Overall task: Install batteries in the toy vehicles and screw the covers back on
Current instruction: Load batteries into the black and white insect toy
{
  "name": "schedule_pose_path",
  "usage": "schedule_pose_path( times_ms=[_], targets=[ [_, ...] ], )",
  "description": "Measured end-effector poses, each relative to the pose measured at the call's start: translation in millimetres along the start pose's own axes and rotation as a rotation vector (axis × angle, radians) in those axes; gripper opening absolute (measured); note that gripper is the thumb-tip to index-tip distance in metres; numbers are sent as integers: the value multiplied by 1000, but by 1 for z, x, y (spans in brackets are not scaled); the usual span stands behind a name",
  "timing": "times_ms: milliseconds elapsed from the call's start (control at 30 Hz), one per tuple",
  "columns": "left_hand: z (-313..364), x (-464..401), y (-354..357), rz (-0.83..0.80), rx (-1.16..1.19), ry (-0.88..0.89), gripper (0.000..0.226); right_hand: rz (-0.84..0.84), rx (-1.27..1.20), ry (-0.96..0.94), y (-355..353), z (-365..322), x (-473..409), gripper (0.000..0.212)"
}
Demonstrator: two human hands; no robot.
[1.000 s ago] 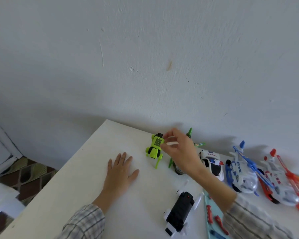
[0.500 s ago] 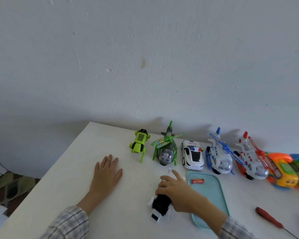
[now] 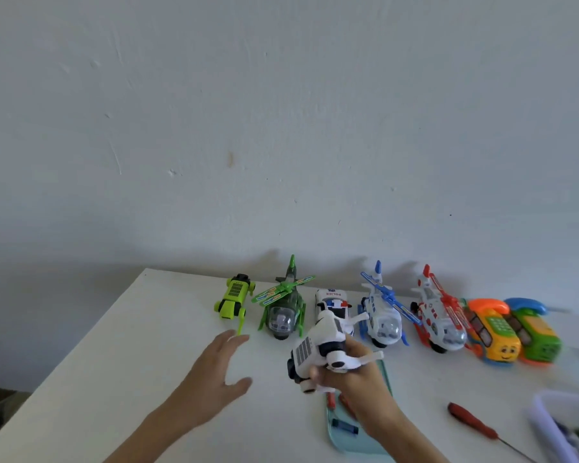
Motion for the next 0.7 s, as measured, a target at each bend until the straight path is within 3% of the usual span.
schedule_pose_path(
  times_ms=[67, 167, 200, 333, 500, 600, 700],
  targets=[
    [46, 5, 11, -96, 69, 113, 70, -2, -76, 15, -13, 2, 13, 47],
    [103, 10, 39, -244, 182, 204, 79, -44, -237, 16, -24, 2, 37, 29],
    [121, 10, 52, -263, 203, 235, 79, -39, -285, 29, -31, -1, 44, 34],
    [164, 3, 93, -148, 283, 321, 67, 101, -385, 141, -71, 7, 71, 61],
    [187, 7, 127, -2, 313, 335, 49, 115, -445, 276, -114, 16, 106, 71],
    [197, 12, 143, 39, 299, 288, 41, 177, -338, 335, -147, 18, 124, 100],
    [200, 12, 161, 47, 255, 219, 37, 368, -148, 320, -192, 14, 143, 125]
  ],
)
Point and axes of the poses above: each hand's wrist, its own x-axis away from the middle knuckle, its own y-axis out of the palm, z = x × y, the point moved 6 cm from there along -x, towards the middle knuckle, and after that the axes turned 11 degrees about x, right-handed, at the moved point
